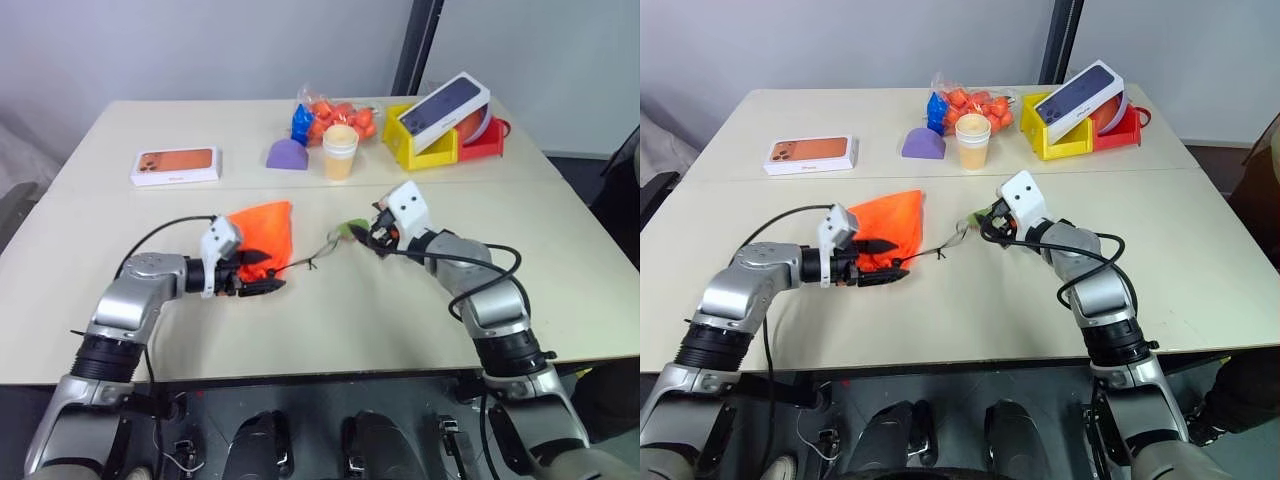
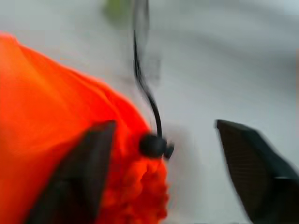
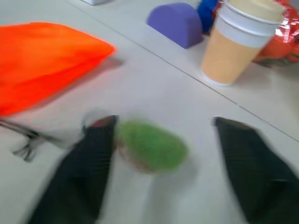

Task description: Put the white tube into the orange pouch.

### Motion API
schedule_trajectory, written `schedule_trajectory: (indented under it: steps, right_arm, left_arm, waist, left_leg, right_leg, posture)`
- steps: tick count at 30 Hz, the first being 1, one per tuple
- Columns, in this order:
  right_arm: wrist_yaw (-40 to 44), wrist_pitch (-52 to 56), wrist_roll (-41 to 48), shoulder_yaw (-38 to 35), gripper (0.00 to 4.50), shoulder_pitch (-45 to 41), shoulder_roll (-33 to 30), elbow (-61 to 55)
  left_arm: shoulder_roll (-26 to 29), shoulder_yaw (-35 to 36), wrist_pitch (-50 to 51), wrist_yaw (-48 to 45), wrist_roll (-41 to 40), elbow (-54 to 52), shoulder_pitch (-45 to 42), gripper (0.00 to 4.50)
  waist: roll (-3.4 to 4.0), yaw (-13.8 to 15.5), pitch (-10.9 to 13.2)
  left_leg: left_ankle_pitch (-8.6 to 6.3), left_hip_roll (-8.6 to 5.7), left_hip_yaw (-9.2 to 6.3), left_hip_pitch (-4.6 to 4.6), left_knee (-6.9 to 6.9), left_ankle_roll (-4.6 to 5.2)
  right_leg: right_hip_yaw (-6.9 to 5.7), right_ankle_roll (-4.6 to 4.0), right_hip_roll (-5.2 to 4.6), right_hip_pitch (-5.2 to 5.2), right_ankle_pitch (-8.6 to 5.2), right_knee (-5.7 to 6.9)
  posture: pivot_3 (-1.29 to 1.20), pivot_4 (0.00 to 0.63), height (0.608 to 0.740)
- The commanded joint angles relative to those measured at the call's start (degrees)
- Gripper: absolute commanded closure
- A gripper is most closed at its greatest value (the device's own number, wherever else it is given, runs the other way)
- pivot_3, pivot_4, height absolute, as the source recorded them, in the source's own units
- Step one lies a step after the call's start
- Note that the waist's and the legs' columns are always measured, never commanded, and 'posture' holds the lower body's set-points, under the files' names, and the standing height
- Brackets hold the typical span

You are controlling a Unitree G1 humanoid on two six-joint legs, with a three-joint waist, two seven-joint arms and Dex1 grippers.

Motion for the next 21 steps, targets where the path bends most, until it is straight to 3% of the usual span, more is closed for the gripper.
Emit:
schedule_trajectory:
  steps: [1,5,11,16,21]
  right_arm:
    - [3.5,-1.4,1.7,-0.2,0.89,2.9,-2.2,-5.8]
    - [7.6,-4.4,4.3,-2.1,0.89,8.3,-4.8,-10.1]
    - [11.4,-8.3,9.3,-8.5,0.89,16.8,-7.8,-11.9]
    - [12.7,-10.2,12.3,-13.4,0.89,20.4,-8.7,-9.4]
    - [13.1,-11.4,14.2,-14.5,0.89,19.6,-7.8,-7.6]
  left_arm:
    - [0.2,7.6,5.1,4.0,-6.1,-5.6,2.5,0.85]
    - [-1.0,16.1,6.7,11.2,-9.8,-9.0,5.8,0.85]
    - [-1.7,23.7,1.3,21.5,-6.6,-10.5,13.2,0.85]
    - [-2.8,25.2,-3.7,25.1,-4.0,-12.1,21.6,0.85]
    - [-2.8,24.0,-7.3,25.5,-2.1,-11.3,24.5,0.85]
  waist:
    - [0.00,-0.1,0.0]
    - [-0.01,0.0,0.0]
    - [-0.03,0.2,0.0]
    - [-0.03,0.1,0.0]
    - [-0.03,0.2,0.0]
  left_leg:
    - [0.01,0.00,0.00,0.00,-0.01,-0.02]
    - [0.05,0.00,-0.01,0.02,-0.03,-0.09]
    - [-0.12,-0.03,-0.04,0.08,0.00,0.14]
    - [-0.24,-0.02,-0.03,0.09,-0.04,0.14]
    - [-0.29,-0.01,-0.07,0.09,-0.04,0.06]
  right_leg:
    - [0.00,0.01,0.00,0.00,0.00,0.00]
    - [0.02,0.07,0.00,0.01,-0.04,0.00]
    - [0.00,0.06,-0.06,0.12,-0.05,-0.05]
    - [0.01,-0.04,-0.08,0.13,-0.09,-0.15]
    - [-0.01,-0.22,-0.11,0.10,-0.14,-0.19]
  posture:
    - [0.00,0.150,0.740]
    - [0.00,0.150,0.740]
    - [0.00,0.150,0.740]
    - [0.00,0.150,0.740]
    - [0.00,0.150,0.740]
